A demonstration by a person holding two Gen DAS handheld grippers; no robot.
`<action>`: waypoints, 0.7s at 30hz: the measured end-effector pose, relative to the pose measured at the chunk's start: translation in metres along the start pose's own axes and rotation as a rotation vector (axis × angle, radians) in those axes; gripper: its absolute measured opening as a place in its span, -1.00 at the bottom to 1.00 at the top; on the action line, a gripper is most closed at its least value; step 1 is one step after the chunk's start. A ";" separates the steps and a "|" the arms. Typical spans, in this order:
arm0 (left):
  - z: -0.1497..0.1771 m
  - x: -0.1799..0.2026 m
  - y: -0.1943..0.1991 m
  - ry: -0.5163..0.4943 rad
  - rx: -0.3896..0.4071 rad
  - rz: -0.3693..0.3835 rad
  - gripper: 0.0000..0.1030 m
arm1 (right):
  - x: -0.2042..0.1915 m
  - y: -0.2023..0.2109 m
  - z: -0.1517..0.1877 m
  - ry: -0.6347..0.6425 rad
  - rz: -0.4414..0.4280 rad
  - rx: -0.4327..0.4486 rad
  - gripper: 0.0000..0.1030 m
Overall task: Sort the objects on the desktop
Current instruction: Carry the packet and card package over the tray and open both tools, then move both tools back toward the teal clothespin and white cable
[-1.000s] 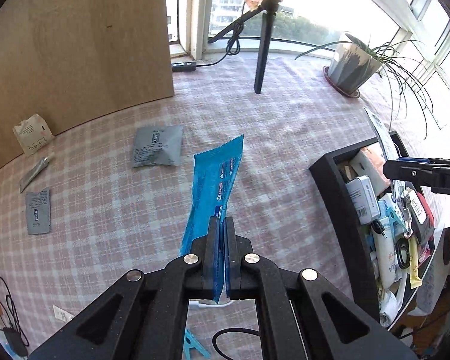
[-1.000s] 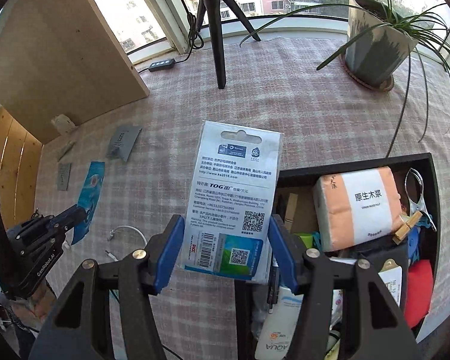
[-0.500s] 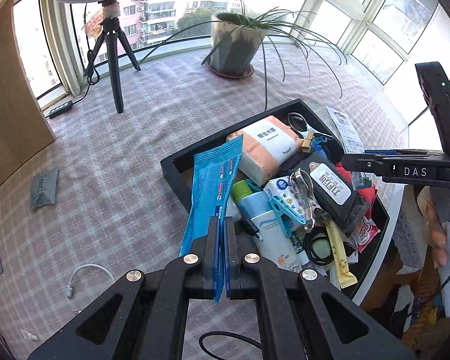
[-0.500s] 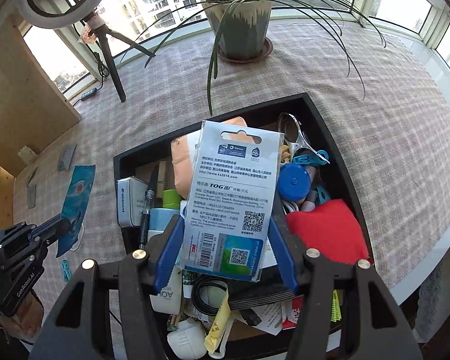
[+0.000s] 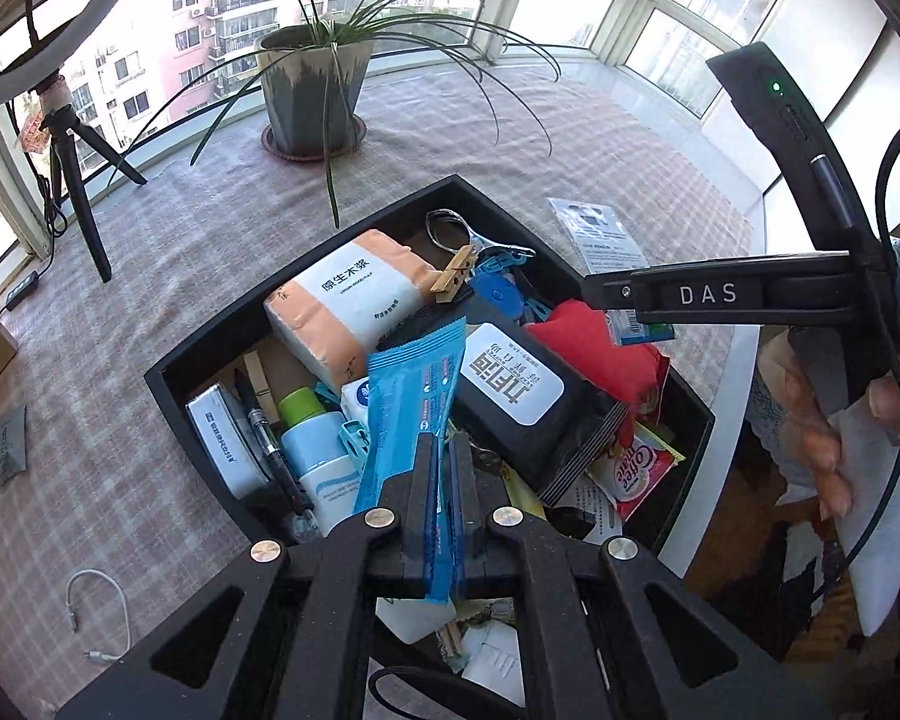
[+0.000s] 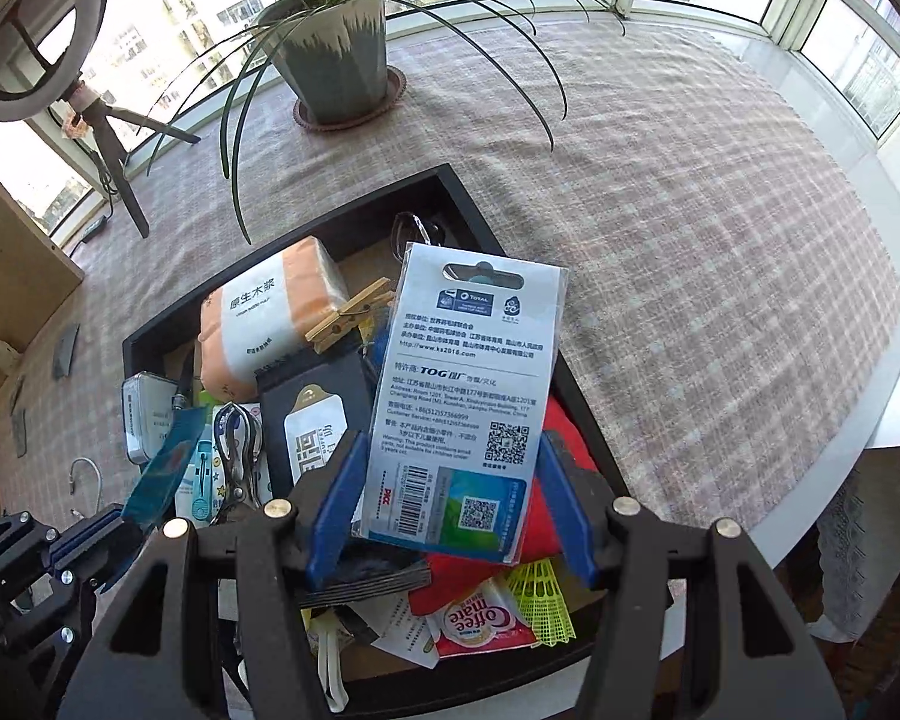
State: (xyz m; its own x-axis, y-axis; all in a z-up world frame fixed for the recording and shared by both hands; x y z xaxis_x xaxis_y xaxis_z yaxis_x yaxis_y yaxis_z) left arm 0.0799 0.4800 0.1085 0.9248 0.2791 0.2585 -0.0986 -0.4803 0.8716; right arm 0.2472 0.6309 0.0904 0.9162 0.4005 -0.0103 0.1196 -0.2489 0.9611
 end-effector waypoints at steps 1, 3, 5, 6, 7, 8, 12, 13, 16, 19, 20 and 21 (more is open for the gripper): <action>-0.001 0.001 -0.003 0.004 -0.016 -0.007 -0.29 | 0.000 -0.001 -0.001 -0.002 0.005 -0.009 0.14; -0.001 0.001 -0.003 0.006 -0.008 0.002 0.07 | 0.000 -0.002 -0.001 -0.010 0.020 -0.020 0.23; 0.002 0.004 -0.001 -0.021 0.002 -0.016 0.05 | -0.001 -0.002 -0.002 -0.010 0.013 -0.021 0.26; 0.004 0.004 0.000 -0.029 0.004 -0.028 0.05 | -0.002 -0.002 -0.001 -0.011 0.007 -0.021 0.26; 0.005 0.003 0.001 -0.030 0.004 -0.034 0.05 | -0.002 -0.002 -0.001 -0.015 0.002 -0.022 0.26; 0.006 0.001 0.001 -0.025 0.002 -0.036 0.05 | -0.003 -0.002 -0.001 -0.020 -0.004 -0.024 0.26; 0.012 -0.013 0.004 0.014 -0.004 -0.052 0.05 | -0.008 0.003 0.001 -0.029 -0.038 -0.017 0.26; 0.014 -0.017 0.005 0.026 -0.004 -0.057 0.04 | -0.009 0.004 0.002 -0.028 -0.045 -0.014 0.26; 0.022 -0.033 0.010 0.054 0.001 -0.076 0.03 | -0.017 0.011 0.002 -0.022 -0.069 0.006 0.26; 0.034 -0.056 0.016 0.096 -0.003 -0.111 0.03 | -0.031 0.018 0.003 0.006 -0.086 0.024 0.26; 0.038 -0.064 0.018 0.114 -0.003 -0.120 0.03 | -0.037 0.020 0.003 0.020 -0.096 0.028 0.26; 0.043 -0.073 0.021 0.130 -0.002 -0.130 0.03 | -0.044 0.022 0.004 0.035 -0.108 0.032 0.26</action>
Point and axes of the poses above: each gripper's, at about its wrist camera, not at the fingertips, and y roughly against the way its jaws point, x to its right, z to its underside, the point moved 4 cm from there along -y, roughly the way its jaws point, and after that the axes turned 3 degrees about z, right-handed, at the moved point
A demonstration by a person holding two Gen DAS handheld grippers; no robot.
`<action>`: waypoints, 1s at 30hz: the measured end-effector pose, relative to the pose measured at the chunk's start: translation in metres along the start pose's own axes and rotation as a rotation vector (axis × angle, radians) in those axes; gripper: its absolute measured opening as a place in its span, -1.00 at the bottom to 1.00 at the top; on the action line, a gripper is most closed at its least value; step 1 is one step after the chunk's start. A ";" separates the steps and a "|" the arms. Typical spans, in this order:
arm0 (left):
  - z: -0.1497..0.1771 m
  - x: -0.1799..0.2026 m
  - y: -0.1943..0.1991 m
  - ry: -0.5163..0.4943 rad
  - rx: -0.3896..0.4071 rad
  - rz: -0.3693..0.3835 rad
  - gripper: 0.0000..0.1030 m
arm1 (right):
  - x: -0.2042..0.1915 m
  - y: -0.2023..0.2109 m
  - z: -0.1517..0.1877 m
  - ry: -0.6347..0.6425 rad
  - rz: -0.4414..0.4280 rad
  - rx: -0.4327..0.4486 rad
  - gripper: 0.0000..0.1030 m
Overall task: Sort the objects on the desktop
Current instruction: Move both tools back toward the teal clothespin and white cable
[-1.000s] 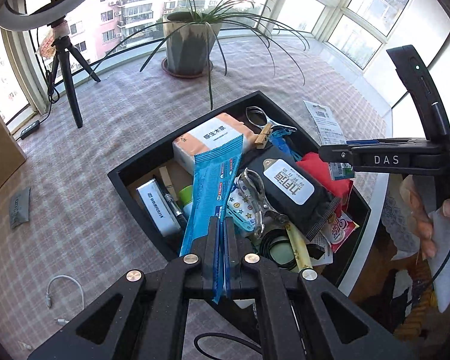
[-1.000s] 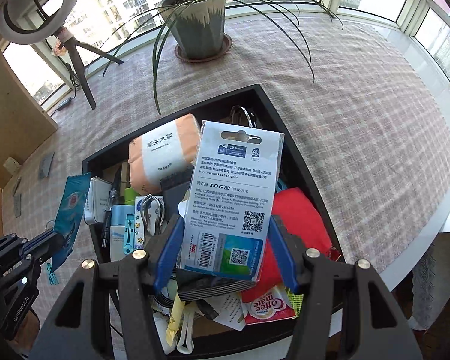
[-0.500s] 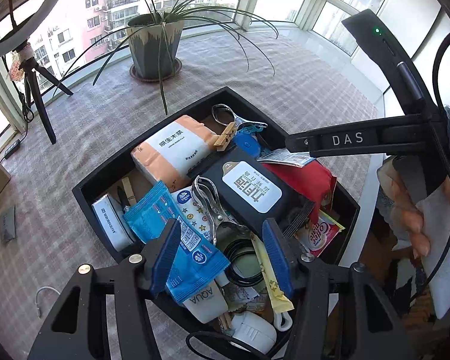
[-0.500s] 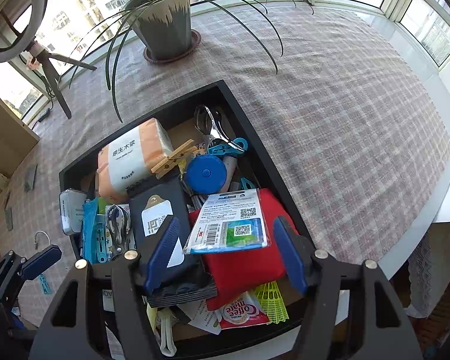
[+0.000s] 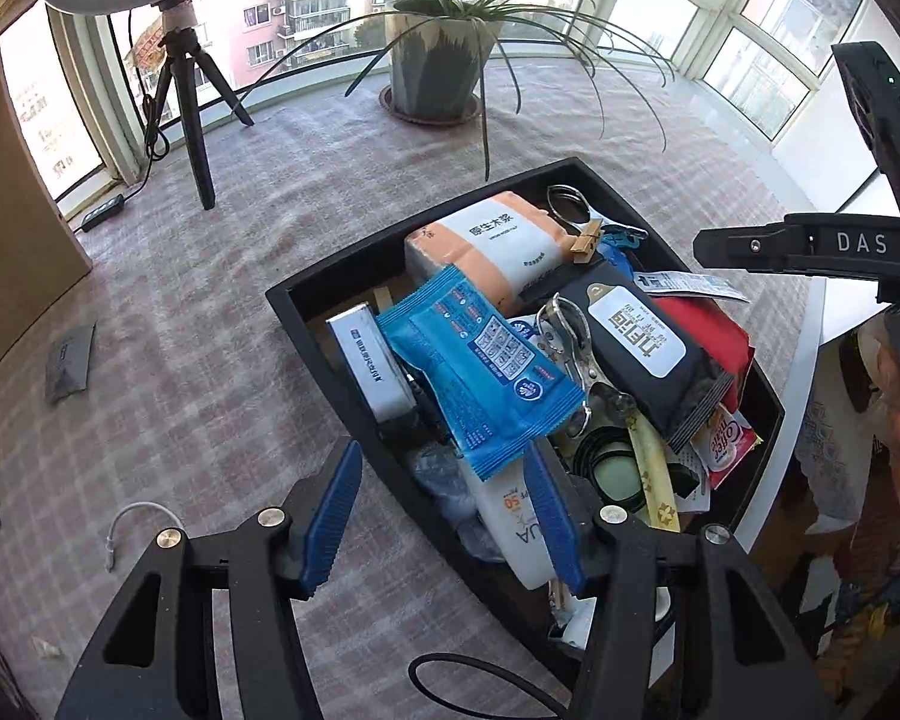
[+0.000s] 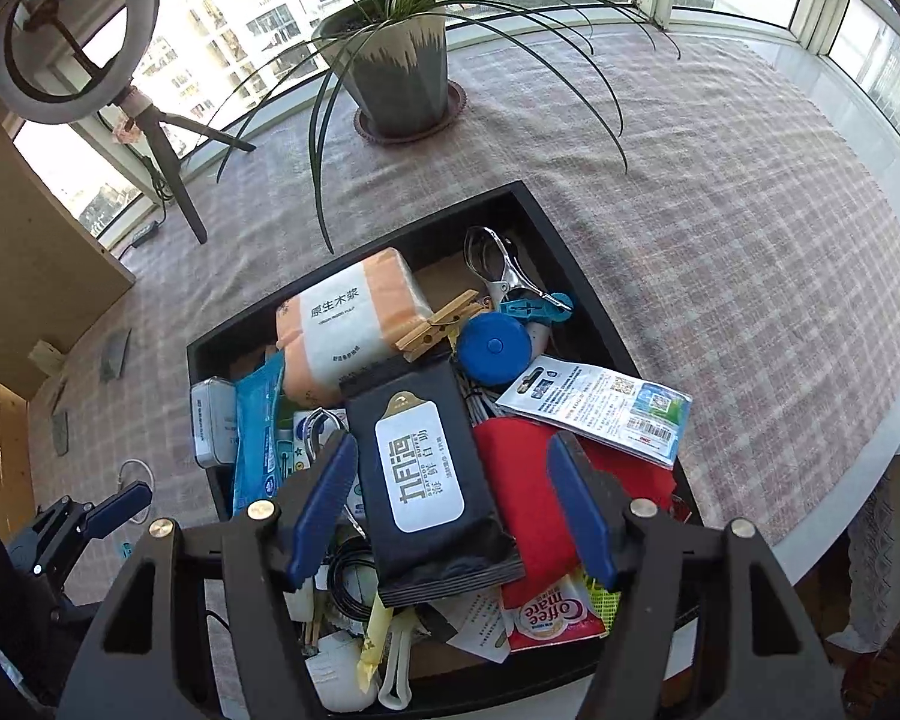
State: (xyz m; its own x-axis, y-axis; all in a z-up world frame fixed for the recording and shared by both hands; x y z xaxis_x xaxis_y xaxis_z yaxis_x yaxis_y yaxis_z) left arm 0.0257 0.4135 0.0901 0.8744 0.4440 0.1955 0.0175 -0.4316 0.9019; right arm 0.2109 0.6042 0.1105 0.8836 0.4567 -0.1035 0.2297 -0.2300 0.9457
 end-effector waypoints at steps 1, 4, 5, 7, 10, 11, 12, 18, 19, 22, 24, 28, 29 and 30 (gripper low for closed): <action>0.004 -0.011 0.002 0.019 0.000 -0.014 0.03 | -0.008 0.000 0.001 0.017 -0.012 0.000 0.26; 0.019 -0.047 0.007 0.085 -0.007 -0.062 0.03 | -0.032 -0.002 0.004 0.067 -0.040 -0.007 0.26; 0.024 -0.061 0.009 0.109 -0.011 -0.075 0.03 | -0.042 -0.003 0.006 0.085 -0.050 -0.010 0.26; 0.036 -0.088 0.015 0.165 -0.011 -0.105 0.03 | -0.060 -0.008 0.010 0.116 -0.072 -0.019 0.26; 0.057 -0.131 0.026 0.252 -0.007 -0.148 0.03 | -0.088 -0.015 0.016 0.165 -0.107 -0.042 0.26; 0.064 -0.144 0.030 0.282 -0.004 -0.160 0.03 | -0.098 -0.017 0.019 0.184 -0.121 -0.048 0.26; 0.073 -0.159 0.034 0.314 -0.002 -0.173 0.03 | -0.108 -0.019 0.022 0.204 -0.133 -0.053 0.26; 0.130 -0.226 0.054 0.452 -0.020 -0.247 0.03 | -0.171 -0.033 0.046 0.343 -0.190 -0.087 0.26; 0.140 -0.233 0.056 0.466 -0.025 -0.256 0.03 | -0.181 -0.035 0.051 0.364 -0.200 -0.094 0.26; 0.167 -0.246 0.056 0.500 -0.050 -0.269 0.02 | -0.209 -0.043 0.069 0.420 -0.238 -0.125 0.26; 0.181 -0.246 0.053 0.506 -0.063 -0.263 0.00 | -0.228 -0.049 0.081 0.456 -0.259 -0.144 0.26; 0.197 -0.231 0.039 0.482 -0.088 -0.251 -0.11 | -0.262 -0.060 0.100 0.524 -0.270 -0.146 0.26; 0.199 -0.226 0.035 0.473 -0.093 -0.245 -0.14 | -0.270 -0.064 0.103 0.538 -0.273 -0.153 0.26; 0.200 -0.222 0.030 0.465 -0.098 -0.239 -0.16 | -0.277 -0.068 0.106 0.546 -0.274 -0.158 0.26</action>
Point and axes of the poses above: each gripper's, at about its wrist camera, not at the fingertips, and y roughly against the way its jaws point, x to its right, z to its underside, the point moved 4 cm from there along -y, roughly the way its jaws point, and after that the axes turned 3 degrees about z, right-handed, at the moved point
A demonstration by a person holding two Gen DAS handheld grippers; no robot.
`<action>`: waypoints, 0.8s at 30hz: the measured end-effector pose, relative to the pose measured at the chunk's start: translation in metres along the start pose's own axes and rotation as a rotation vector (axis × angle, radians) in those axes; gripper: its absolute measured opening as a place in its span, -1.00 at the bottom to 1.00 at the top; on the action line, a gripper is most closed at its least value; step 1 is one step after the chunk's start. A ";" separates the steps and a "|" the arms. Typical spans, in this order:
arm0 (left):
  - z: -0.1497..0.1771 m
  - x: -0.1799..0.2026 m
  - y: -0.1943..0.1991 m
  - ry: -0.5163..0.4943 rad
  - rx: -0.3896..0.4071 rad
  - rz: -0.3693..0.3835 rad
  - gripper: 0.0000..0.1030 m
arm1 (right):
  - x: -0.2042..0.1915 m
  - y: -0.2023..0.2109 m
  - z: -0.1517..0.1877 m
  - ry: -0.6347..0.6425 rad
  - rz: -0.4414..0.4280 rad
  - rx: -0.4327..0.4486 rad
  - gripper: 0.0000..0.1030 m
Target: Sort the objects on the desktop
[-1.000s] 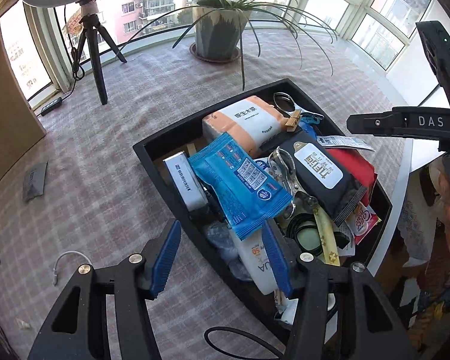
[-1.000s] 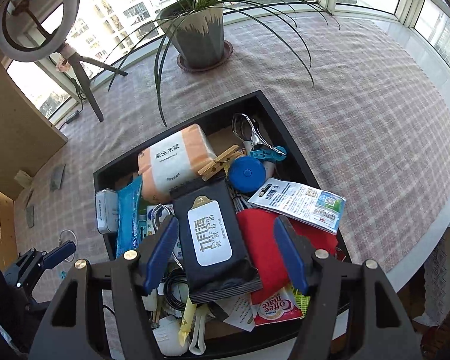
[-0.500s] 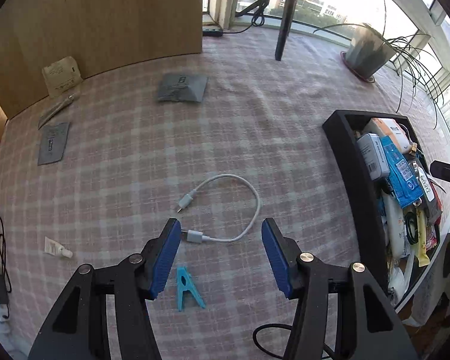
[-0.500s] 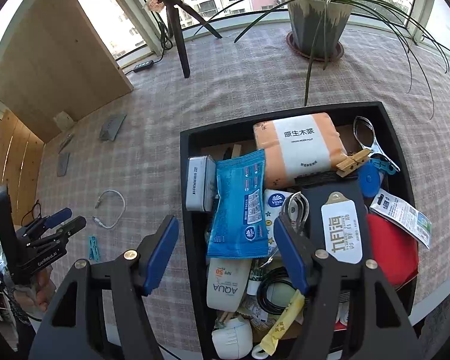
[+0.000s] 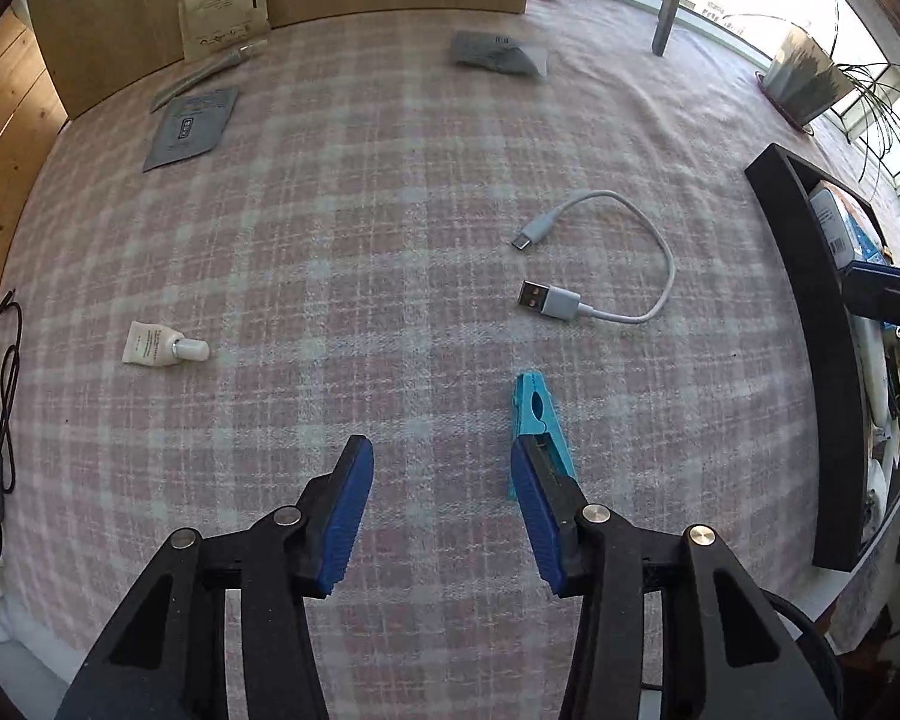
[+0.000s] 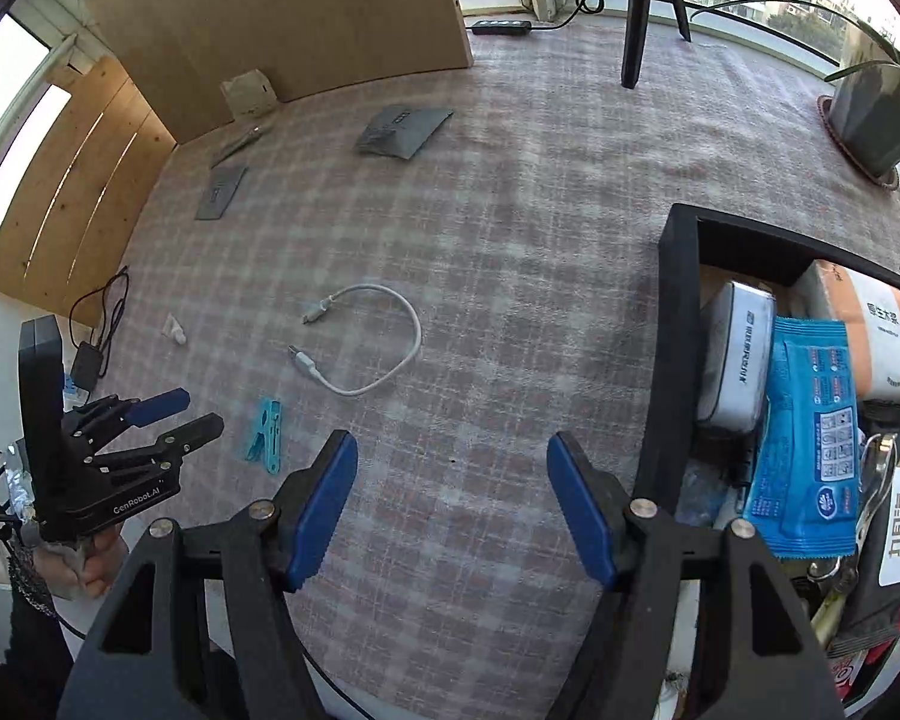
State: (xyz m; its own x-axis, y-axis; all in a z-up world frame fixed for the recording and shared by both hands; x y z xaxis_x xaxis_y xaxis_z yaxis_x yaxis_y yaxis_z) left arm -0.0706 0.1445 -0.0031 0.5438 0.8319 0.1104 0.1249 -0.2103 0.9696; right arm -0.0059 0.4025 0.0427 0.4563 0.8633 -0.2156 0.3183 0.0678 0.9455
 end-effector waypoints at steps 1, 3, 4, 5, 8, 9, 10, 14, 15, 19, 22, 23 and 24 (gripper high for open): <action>0.002 0.004 -0.003 -0.006 -0.005 0.005 -0.19 | -0.005 -0.005 -0.002 0.005 0.000 -0.002 0.26; 0.005 0.010 -0.009 -0.016 -0.013 0.002 -0.22 | -0.012 -0.015 -0.010 0.015 0.010 0.001 0.26; 0.006 0.012 -0.012 -0.020 -0.014 -0.004 -0.28 | -0.015 -0.019 -0.015 0.024 0.019 0.008 0.26; 0.007 0.013 -0.013 -0.025 -0.014 -0.008 -0.32 | -0.017 -0.024 -0.020 0.031 0.030 0.013 0.25; 0.009 0.015 -0.017 -0.028 -0.016 -0.008 -0.43 | -0.023 -0.039 -0.036 0.059 0.034 0.013 0.24; 0.009 0.017 -0.018 -0.027 -0.017 -0.004 -0.45 | -0.026 -0.045 -0.041 0.079 0.040 0.010 0.23; 0.009 0.018 -0.019 -0.027 -0.013 -0.003 -0.46 | -0.030 -0.051 -0.045 0.106 0.052 0.004 0.23; 0.006 0.022 -0.021 -0.035 0.001 -0.007 -0.47 | -0.046 -0.072 -0.058 0.233 0.084 -0.022 0.13; 0.004 0.024 -0.022 -0.037 0.006 -0.010 -0.47 | -0.049 -0.076 -0.061 0.261 0.092 -0.029 0.12; -0.002 0.028 -0.024 -0.033 0.019 -0.016 -0.48 | -0.064 -0.091 -0.071 0.366 0.137 -0.036 0.04; -0.010 0.029 -0.026 -0.030 0.027 -0.015 -0.54 | -0.073 -0.103 -0.075 0.425 0.152 -0.057 -0.06; -0.011 0.029 -0.027 -0.026 0.030 -0.016 -0.58 | -0.075 -0.107 -0.076 0.436 0.156 -0.062 -0.08; -0.013 0.029 -0.027 -0.021 0.031 -0.020 -0.63 | -0.077 -0.110 -0.077 0.447 0.158 -0.066 -0.11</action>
Point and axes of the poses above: each gripper's, at about its wrist camera, not at the fingertips, and y roughly against the way its jaws point, x to its right, z to its underside, the point moved 4 cm from there along -y, roughly the way its jaws point, and after that the axes turned 3 degrees about z, right-handed, at the moved point
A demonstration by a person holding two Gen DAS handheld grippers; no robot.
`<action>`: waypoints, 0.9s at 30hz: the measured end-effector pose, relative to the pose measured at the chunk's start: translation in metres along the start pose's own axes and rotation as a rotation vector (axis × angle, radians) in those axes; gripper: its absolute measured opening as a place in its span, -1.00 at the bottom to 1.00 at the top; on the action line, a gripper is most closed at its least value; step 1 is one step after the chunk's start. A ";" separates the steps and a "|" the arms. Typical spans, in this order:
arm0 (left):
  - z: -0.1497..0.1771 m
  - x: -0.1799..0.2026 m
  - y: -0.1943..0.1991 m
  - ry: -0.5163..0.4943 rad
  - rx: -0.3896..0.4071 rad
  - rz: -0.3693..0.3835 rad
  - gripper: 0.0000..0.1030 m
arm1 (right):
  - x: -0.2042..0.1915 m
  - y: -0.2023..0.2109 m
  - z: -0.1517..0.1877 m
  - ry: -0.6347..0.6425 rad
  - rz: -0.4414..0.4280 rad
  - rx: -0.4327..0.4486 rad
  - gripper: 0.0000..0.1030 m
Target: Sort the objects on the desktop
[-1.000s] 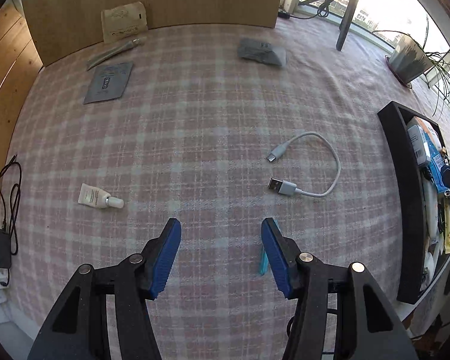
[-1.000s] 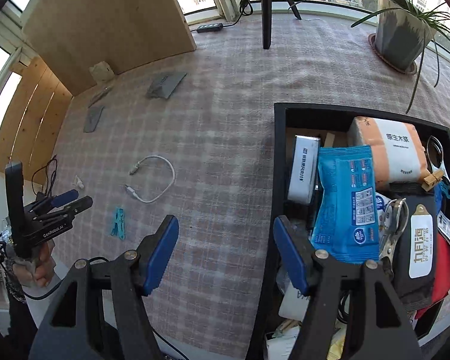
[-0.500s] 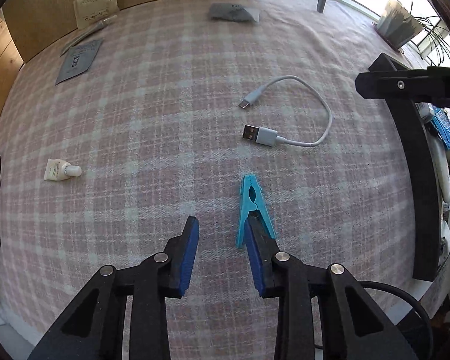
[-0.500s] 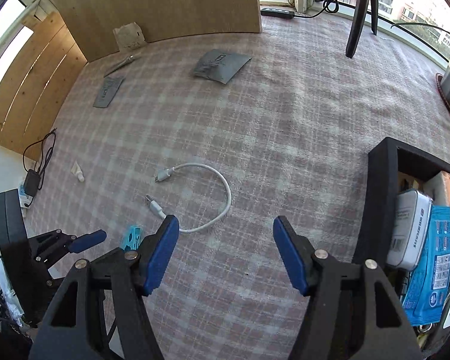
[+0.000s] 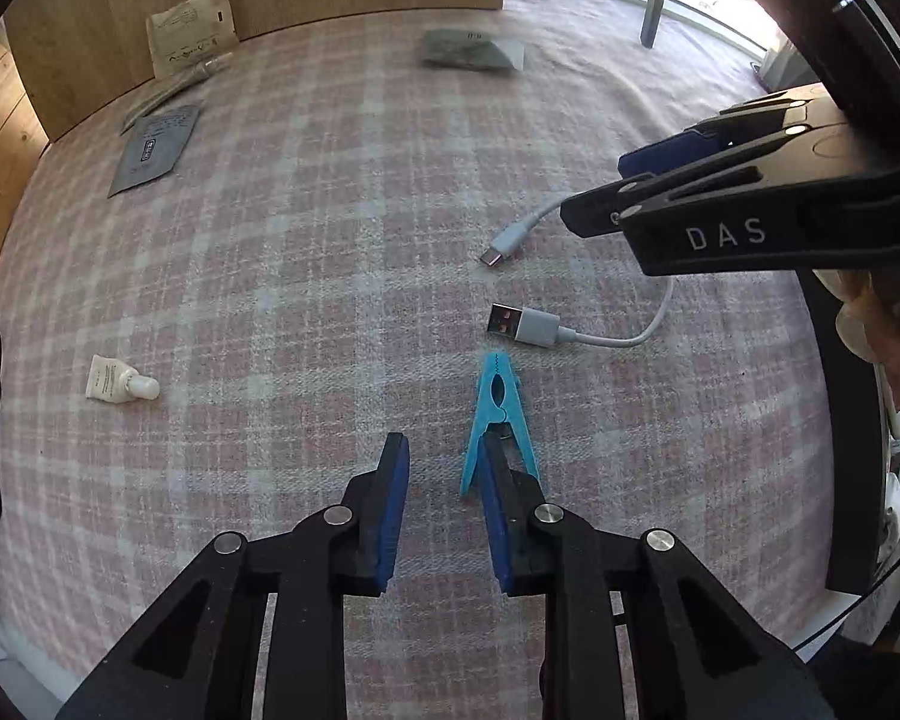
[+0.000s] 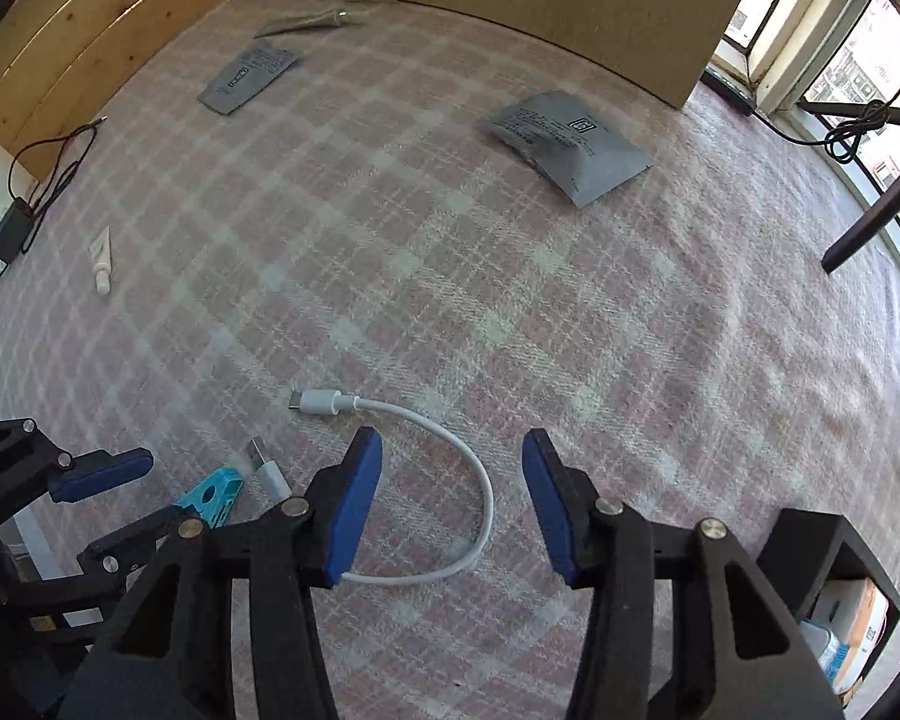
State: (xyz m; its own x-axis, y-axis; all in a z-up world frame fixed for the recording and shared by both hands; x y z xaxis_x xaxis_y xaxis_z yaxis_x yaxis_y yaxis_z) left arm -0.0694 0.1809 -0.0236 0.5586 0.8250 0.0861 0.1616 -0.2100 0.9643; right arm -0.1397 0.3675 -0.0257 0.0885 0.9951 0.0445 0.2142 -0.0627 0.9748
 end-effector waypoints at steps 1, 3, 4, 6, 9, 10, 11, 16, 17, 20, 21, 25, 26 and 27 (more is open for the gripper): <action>-0.001 -0.001 -0.002 0.005 -0.005 -0.008 -0.73 | -0.001 -0.003 -0.001 0.011 0.002 -0.004 -0.13; -0.005 -0.004 -0.005 0.034 -0.005 0.015 -0.75 | -0.002 -0.010 -0.002 0.020 0.000 -0.022 -0.32; -0.006 -0.005 -0.005 0.042 -0.006 0.025 -0.77 | -0.002 -0.009 -0.002 0.022 0.001 -0.010 -0.33; -0.007 -0.008 -0.007 0.046 -0.002 0.026 -0.81 | -0.002 -0.009 -0.001 0.027 -0.003 -0.005 -0.50; -0.007 -0.009 -0.005 0.048 0.000 0.040 -0.94 | 0.002 -0.007 0.001 0.012 -0.003 0.001 -0.72; -0.007 -0.024 -0.001 0.046 0.001 0.042 -0.97 | 0.003 -0.007 0.002 0.005 0.001 0.001 -0.77; -0.007 -0.023 -0.001 0.047 0.001 0.043 -1.00 | 0.005 -0.006 0.004 -0.005 -0.001 -0.001 -0.86; -0.006 -0.012 0.001 0.069 0.001 0.054 -1.00 | 0.015 0.002 0.014 -0.084 -0.050 0.007 -0.91; -0.004 -0.019 0.006 0.073 0.003 0.061 -1.00 | 0.018 0.005 0.016 -0.111 -0.068 0.014 -0.91; -0.005 -0.032 0.014 0.082 0.016 0.064 -1.00 | 0.029 0.016 0.020 -0.184 -0.108 0.037 -0.91; -0.006 -0.034 0.017 0.082 0.021 0.063 -1.00 | 0.033 0.021 0.021 -0.200 -0.108 0.049 -0.91; -0.007 -0.035 0.029 0.078 0.038 0.067 -1.00 | 0.042 0.039 0.024 -0.230 -0.106 0.087 -0.92; -0.005 -0.031 0.032 0.075 0.043 0.068 -1.00 | 0.044 0.045 0.024 -0.229 -0.100 0.098 -0.92; -0.003 -0.027 0.034 0.069 0.049 0.067 -1.00 | 0.046 0.051 0.024 -0.228 -0.091 0.110 -0.92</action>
State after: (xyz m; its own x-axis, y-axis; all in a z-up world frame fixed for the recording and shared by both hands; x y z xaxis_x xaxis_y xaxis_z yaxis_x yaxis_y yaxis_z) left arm -0.0811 0.1533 0.0079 0.5120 0.8423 0.1688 0.1660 -0.2898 0.9426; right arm -0.1011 0.4082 0.0206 0.2784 0.9548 -0.1045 0.3346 0.0056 0.9423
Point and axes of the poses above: each gripper's, at about its wrist camera, not at the fingertips, and y roughly against the way its jaws point, x to its right, z to its underside, the point moved 4 cm from there along -y, roughly the way its jaws point, and after that the axes turned 3 degrees about z, right-handed, at the moved point
